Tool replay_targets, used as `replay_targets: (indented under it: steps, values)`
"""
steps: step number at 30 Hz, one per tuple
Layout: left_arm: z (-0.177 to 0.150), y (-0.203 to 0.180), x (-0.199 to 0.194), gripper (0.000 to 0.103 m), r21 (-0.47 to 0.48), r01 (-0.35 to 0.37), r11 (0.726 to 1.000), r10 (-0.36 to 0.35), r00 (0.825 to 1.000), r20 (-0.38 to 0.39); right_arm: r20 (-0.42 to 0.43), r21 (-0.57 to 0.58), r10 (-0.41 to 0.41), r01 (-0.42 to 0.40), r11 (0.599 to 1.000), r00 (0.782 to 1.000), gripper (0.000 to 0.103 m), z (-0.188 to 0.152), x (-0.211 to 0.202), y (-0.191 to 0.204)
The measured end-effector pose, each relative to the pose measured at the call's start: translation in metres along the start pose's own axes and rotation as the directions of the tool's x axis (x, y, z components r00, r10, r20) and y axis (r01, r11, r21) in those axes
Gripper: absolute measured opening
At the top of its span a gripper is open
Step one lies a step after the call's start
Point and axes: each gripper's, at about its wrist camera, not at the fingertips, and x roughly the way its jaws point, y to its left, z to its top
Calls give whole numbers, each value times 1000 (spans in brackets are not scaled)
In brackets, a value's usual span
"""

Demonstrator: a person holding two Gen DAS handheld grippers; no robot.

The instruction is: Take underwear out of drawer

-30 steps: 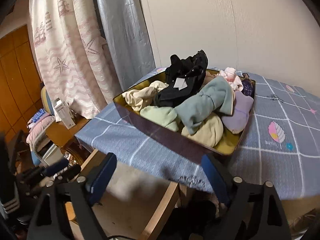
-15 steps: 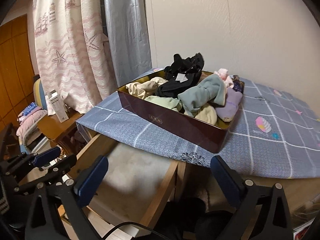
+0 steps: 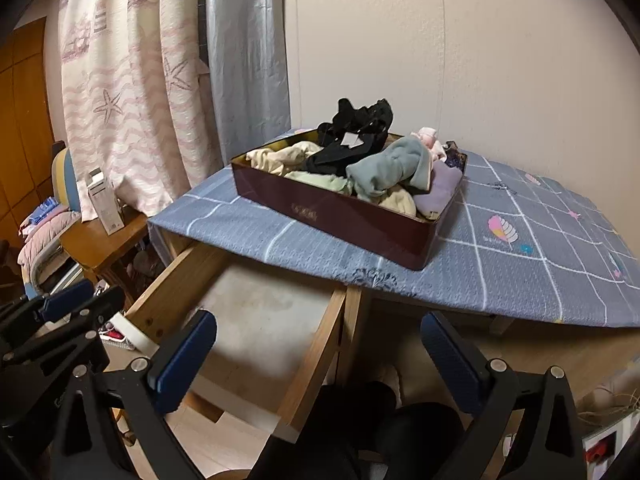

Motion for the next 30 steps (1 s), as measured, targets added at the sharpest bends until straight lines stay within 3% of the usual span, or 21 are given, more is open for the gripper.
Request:
replay_targets:
  steps: [30]
  values:
    - [-15,3,-13,34,41,-23,999,23,1000,12,-7,9,-16,16,1000,1000,103,-19,-8,9]
